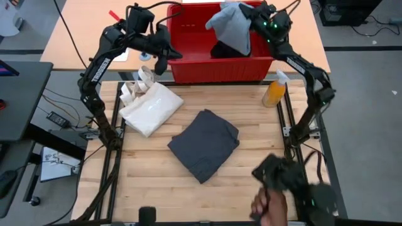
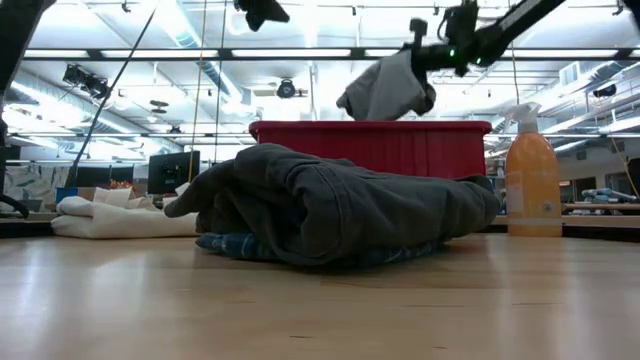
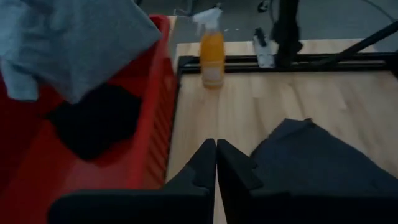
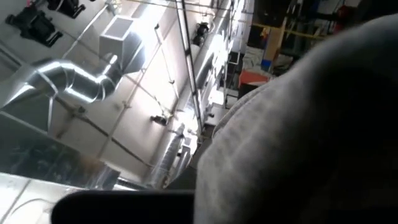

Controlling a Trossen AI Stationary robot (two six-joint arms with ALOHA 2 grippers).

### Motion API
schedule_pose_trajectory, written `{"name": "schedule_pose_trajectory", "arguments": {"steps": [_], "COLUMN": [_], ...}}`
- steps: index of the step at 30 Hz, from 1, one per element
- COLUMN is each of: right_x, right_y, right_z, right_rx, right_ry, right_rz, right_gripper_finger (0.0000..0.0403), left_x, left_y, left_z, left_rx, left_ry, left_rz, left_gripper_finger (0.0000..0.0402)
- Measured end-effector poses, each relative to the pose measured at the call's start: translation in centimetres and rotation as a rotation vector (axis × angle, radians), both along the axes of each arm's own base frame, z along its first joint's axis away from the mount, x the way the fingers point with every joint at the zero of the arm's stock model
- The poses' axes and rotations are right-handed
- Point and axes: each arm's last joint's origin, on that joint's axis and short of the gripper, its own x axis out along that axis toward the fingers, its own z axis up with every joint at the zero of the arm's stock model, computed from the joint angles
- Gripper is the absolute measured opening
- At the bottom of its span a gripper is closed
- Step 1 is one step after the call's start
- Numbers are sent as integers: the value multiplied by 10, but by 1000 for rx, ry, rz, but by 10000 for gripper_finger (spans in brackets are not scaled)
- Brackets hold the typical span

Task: Fold Laundry from Bin
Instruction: Put the light gray t-shirt into the red organizer bin

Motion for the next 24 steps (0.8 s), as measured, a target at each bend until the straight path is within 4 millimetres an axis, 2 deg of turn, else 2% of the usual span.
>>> {"name": "schedule_pose_trajectory", "arguments": {"steps": [7, 14, 16, 18, 21, 24], "right_x": [-18, -35, -37, -33, -21, -10], "right_y": [-76, -130, -135, -135, -133, -132], "right_z": [-25, -56, -68, -73, -79, -94], "right_rx": [-9, -71, -17, -52, -99, -76], "right_ry": [43, 135, 218, 307, 385, 484], "right_rz": [-35, -52, -90, -119, -60, -55], "right_gripper_finger": [18, 18, 18, 18, 18, 18], "left_x": [-9, -21, -22, -24, -24, -24], "left_y": [28, 40, 41, 43, 43, 43], "left_z": [-2, -1, -1, -1, -1, -1], "left_rx": [21, 1, -9, -10, -12, -25], "left_ry": [-38, -49, -51, -52, -52, -56], "left_rz": [90, 156, 170, 177, 179, 185], "left_gripper_finger": [16, 16, 16, 16, 16, 16]}}
